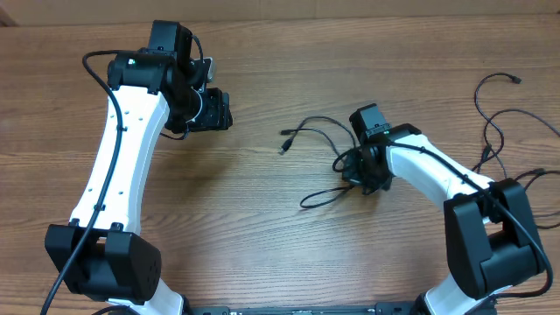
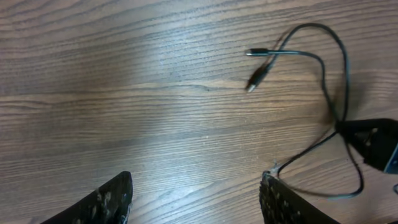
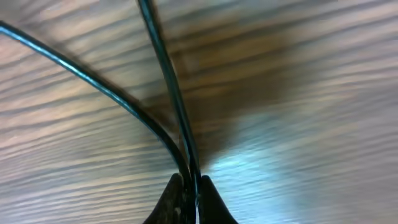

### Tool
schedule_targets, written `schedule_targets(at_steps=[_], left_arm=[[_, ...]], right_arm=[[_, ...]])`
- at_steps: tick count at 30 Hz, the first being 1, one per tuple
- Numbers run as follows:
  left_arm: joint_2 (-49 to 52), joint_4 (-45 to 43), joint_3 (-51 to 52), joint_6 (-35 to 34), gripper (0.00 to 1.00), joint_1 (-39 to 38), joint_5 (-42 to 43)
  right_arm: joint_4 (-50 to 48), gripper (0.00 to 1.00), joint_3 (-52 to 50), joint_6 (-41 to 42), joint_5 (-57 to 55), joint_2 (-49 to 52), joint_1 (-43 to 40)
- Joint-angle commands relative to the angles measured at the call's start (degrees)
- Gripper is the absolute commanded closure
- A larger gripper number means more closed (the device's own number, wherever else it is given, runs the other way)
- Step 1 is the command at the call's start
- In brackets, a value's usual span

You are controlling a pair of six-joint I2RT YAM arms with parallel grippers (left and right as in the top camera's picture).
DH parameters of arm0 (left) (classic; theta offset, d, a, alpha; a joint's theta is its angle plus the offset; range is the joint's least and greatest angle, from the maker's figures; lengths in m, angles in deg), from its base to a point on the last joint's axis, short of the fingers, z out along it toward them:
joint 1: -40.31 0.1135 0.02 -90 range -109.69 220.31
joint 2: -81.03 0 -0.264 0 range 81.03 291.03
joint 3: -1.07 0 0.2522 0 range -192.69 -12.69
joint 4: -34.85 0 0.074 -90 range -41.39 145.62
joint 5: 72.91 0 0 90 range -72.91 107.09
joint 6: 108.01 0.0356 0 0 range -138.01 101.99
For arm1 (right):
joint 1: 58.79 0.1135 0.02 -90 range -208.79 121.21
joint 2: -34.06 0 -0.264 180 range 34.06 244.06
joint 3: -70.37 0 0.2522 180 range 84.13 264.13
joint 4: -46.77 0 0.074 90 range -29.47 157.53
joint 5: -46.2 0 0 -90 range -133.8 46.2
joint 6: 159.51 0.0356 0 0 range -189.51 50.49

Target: Untangle cables

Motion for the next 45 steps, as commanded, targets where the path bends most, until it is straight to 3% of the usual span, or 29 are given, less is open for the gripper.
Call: schedule_targets(at_steps=[1, 7, 12, 19, 25, 26, 28, 29, 31, 35, 40, 45], left_arm=[[-1.7, 0.15, -0.31, -0.59, 0.35, -0.46, 0.11], [-1.7, 0.2, -0.31, -0.57, 0.35, -0.46, 0.09], [-1.7, 0.13, -0.31, -0.57, 0.35, -0.44, 0.09], [-1.7, 0.13, -0.31, -0.59, 0.36, -0.44, 0.09], [-1.7, 0.15, -0.31, -1.31, 0.36, -0.44, 0.11], [-1.7, 0.13, -0.31, -1.46, 0.35, -0.46, 0.11], [-1.7, 0.13, -0.31, -1.44, 0.29, -0.44, 0.11], [-1.7, 0.07, -0.31, -1.42, 0.25, -0.44, 0.07], [-1.7, -1.14, -0.31, -1.42, 0.2, -0.46, 0.09], [-1.7, -5.29, -0.31, -0.76, 0.14, -0.46, 0.04], [-1.7, -8.81, -0.31, 0.07, 0.0, -0.44, -4.48], [-1.7, -5.79, -0.31, -4.72, 0.0, -0.28, -14.86]], right_arm=[[3.54, 0.96, 7.87, -0.13, -10.75, -4.7, -3.13], [13.49, 0.96, 25.79, -6.69, -17.49, -9.35, -14.58], [16.2, 0.96, 38.14, -13.16, -19.63, -9.53, -26.71], [15.34, 0.96, 39.89, -13.11, -19.06, -9.35, -43.21], [15.04, 0.96, 39.89, -13.51, -13.94, -9.09, -47.93], [15.1, 0.89, 39.89, -13.49, -13.55, -9.03, -47.98], [15.85, 0.32, 39.89, -13.86, -8.55, -8.98, -47.78], [16.24, 0.19, 39.89, -16.28, -2.51, -8.98, -47.56], [17.42, 0.07, 39.89, -23.67, 14.14, -8.98, -46.6], [20.04, 0.0, 39.89, -31.19, 28.52, -8.98, -42.45], [23.06, 0.0, 39.5, -36.92, 25.73, -8.98, -32.44], [23.39, 0.0, 35.76, -37.48, 18.38, -8.72, -23.12]])
